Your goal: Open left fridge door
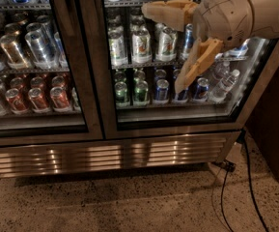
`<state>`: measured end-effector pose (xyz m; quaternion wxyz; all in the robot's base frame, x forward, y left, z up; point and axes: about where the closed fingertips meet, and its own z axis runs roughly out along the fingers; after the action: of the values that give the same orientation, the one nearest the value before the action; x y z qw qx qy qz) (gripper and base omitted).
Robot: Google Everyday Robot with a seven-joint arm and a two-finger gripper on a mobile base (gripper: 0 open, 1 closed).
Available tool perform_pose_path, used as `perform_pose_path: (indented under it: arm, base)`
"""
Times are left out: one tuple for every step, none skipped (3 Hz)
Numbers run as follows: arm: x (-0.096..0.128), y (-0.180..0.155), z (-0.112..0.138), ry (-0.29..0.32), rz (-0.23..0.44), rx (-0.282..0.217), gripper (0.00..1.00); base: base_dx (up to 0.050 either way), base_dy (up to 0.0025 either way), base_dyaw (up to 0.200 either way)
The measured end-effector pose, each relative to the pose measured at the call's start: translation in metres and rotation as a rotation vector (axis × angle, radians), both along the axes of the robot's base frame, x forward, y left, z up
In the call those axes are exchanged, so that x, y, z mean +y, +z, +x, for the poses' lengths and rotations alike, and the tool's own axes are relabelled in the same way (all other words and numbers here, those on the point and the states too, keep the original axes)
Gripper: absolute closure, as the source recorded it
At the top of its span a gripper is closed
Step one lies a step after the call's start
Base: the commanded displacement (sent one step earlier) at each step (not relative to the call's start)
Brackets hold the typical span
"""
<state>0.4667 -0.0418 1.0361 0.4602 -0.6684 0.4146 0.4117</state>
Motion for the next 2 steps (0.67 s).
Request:
perform_pose_path:
  arm:
    - [0.0006,-0.0001,0.0004,0.0,0.0,0.002,0.0]
    - [-0.0015,-0.0064,0.0073,-0.01,0.022,0.12,0.0]
  base:
    - [0.0,0.0,0.0]
    - [0.0,0.0,0.0]
